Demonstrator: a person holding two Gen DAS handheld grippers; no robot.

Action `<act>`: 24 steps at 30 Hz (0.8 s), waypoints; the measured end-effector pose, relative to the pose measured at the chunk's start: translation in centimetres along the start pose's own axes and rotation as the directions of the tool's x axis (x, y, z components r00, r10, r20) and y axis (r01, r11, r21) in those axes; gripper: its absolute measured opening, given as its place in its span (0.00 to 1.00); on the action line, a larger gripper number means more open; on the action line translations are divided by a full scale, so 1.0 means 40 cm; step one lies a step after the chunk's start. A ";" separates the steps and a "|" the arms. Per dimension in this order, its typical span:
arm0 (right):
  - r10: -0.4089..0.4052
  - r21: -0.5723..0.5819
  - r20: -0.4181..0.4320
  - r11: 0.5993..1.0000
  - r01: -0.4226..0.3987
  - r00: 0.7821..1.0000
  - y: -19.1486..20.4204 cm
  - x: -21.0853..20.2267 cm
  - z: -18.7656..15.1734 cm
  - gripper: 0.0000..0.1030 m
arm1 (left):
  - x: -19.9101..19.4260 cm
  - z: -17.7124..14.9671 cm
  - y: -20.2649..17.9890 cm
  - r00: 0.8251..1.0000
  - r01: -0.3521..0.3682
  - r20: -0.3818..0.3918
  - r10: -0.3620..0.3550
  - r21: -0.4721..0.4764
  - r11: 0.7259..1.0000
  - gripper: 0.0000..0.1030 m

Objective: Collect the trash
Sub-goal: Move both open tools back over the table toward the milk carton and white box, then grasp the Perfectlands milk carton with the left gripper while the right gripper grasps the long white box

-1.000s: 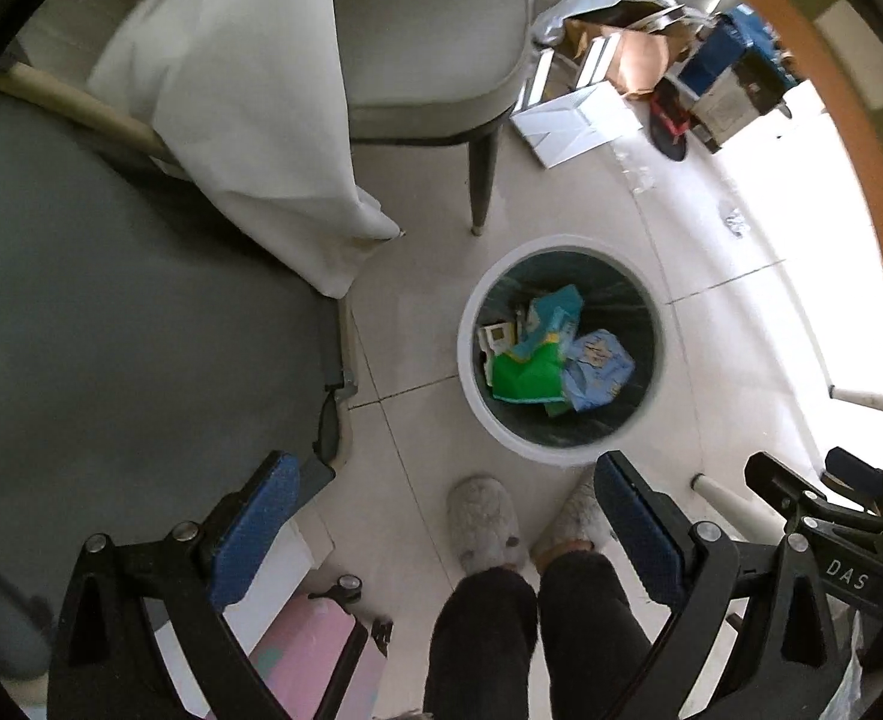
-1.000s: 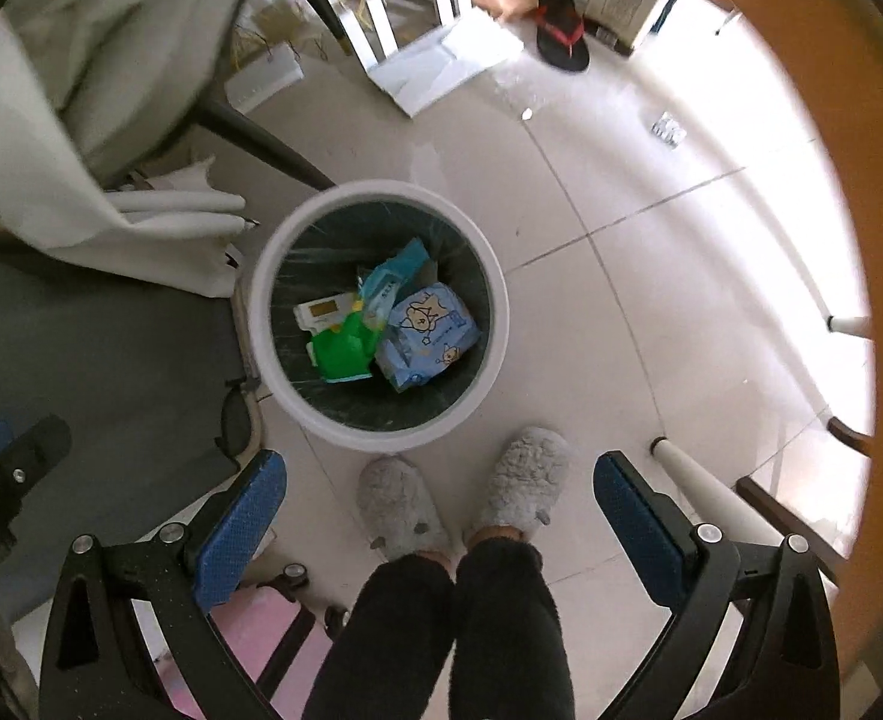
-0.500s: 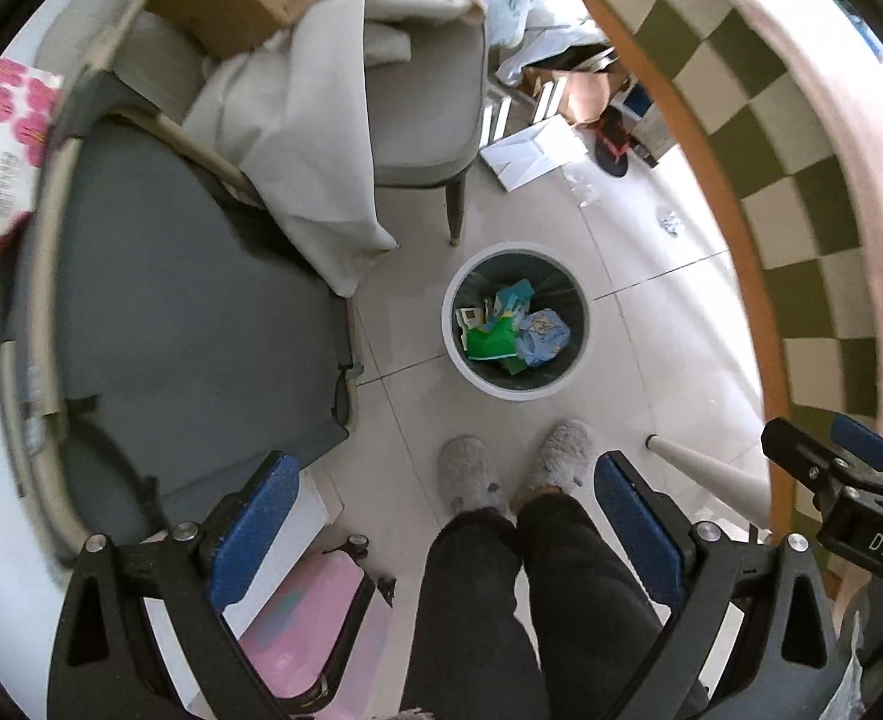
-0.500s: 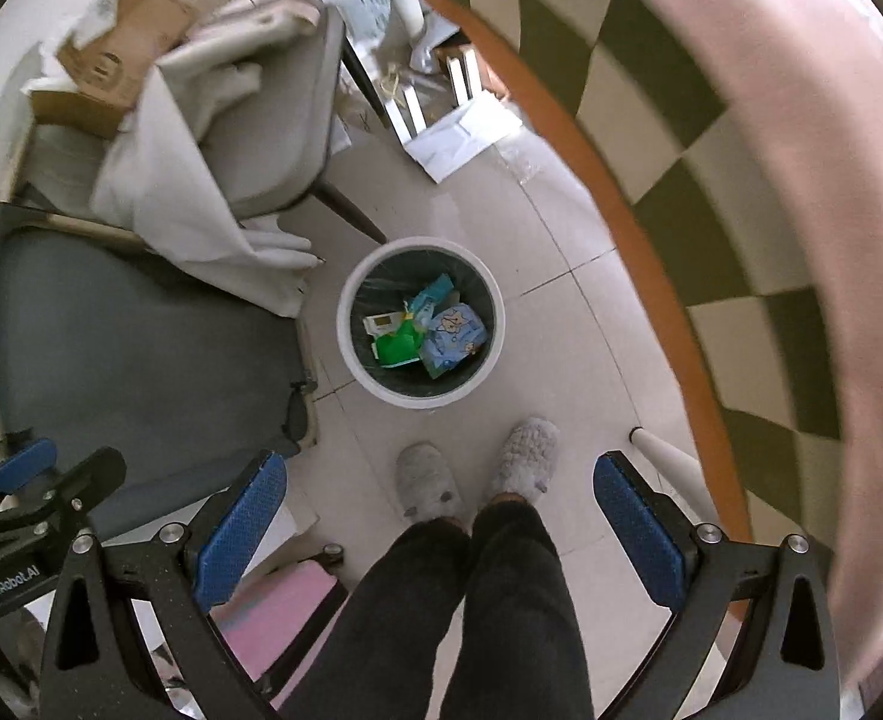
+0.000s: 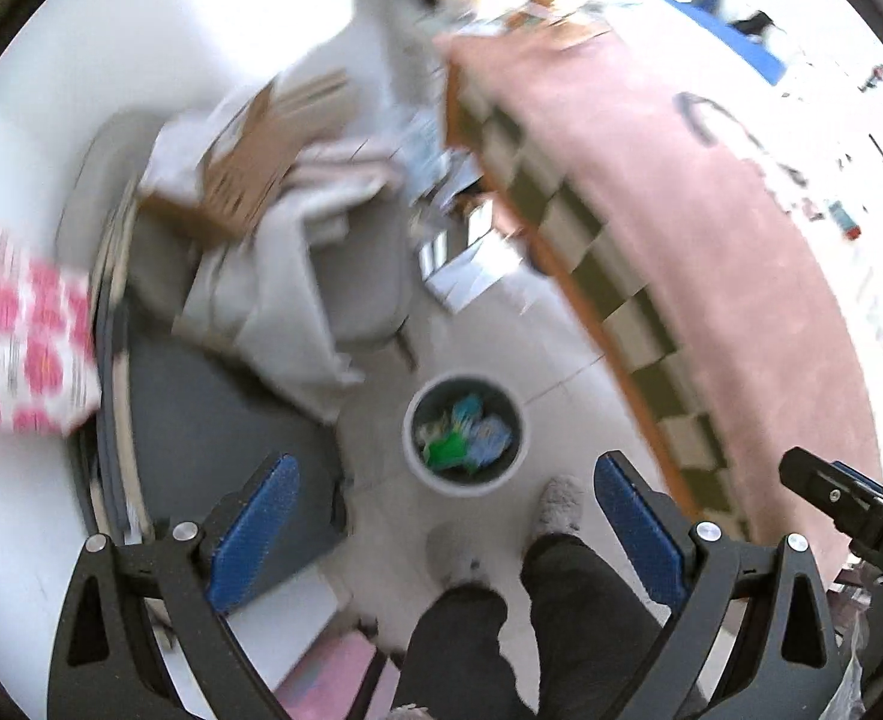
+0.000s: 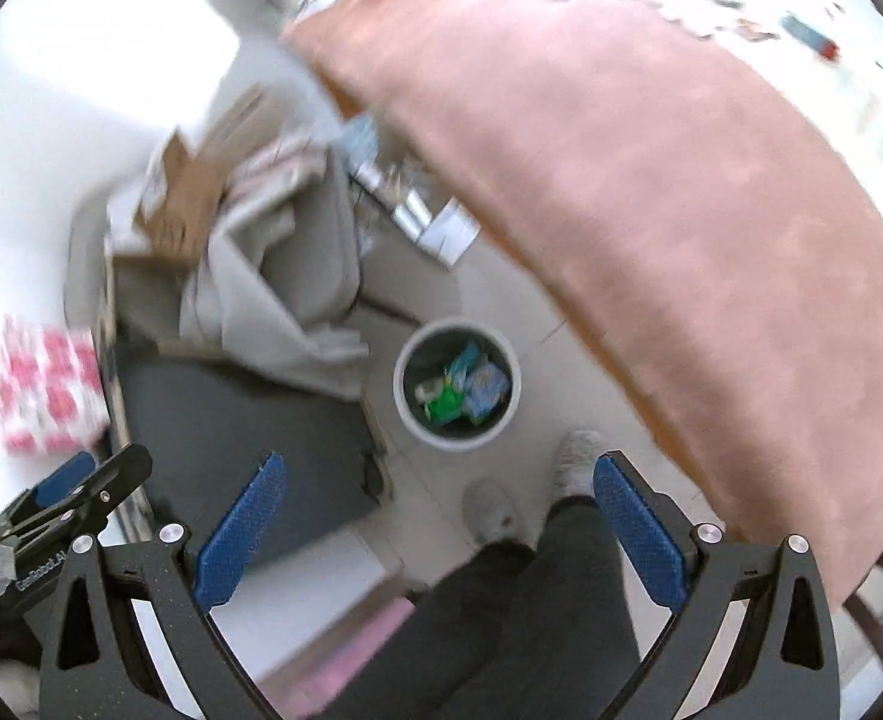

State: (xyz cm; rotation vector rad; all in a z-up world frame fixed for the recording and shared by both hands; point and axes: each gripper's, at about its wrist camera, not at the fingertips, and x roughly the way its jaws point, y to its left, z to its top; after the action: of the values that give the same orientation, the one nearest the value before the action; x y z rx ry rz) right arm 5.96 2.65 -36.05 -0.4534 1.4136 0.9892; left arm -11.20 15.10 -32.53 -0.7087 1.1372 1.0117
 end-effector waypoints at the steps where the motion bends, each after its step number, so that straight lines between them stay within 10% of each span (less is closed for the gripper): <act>1: -0.013 0.033 0.025 0.999 0.012 1.000 -0.042 -0.032 0.029 1.00 | -0.010 0.031 -0.040 1.000 0.001 0.021 -0.002 0.019 1.000 0.98; 7: -0.105 0.232 0.078 0.969 0.084 0.991 -0.340 -0.167 0.199 1.00 | -0.037 0.201 -0.355 0.996 0.025 0.082 -0.045 0.223 0.974 0.98; 12: -0.204 0.360 0.069 0.918 0.167 0.976 -0.650 -0.222 0.354 1.00 | 0.005 0.360 -0.725 0.991 -0.004 0.117 -0.060 0.483 0.876 0.98; 17: -0.273 0.471 0.016 0.851 0.234 0.962 -0.994 -0.215 0.500 1.00 | 0.094 0.500 -1.104 0.989 -0.027 0.123 -0.087 0.711 0.702 0.98; 24: -0.250 0.546 -0.056 0.803 0.240 0.967 -1.273 -0.161 0.616 1.00 | 0.305 0.588 -1.525 0.996 -0.055 0.074 -0.047 0.947 0.317 0.98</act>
State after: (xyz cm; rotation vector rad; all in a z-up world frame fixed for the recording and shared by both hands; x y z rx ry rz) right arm 61.69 -8.00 -40.45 -0.1852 1.5012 0.3412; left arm 54.97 14.60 -39.23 0.3429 1.4053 0.1840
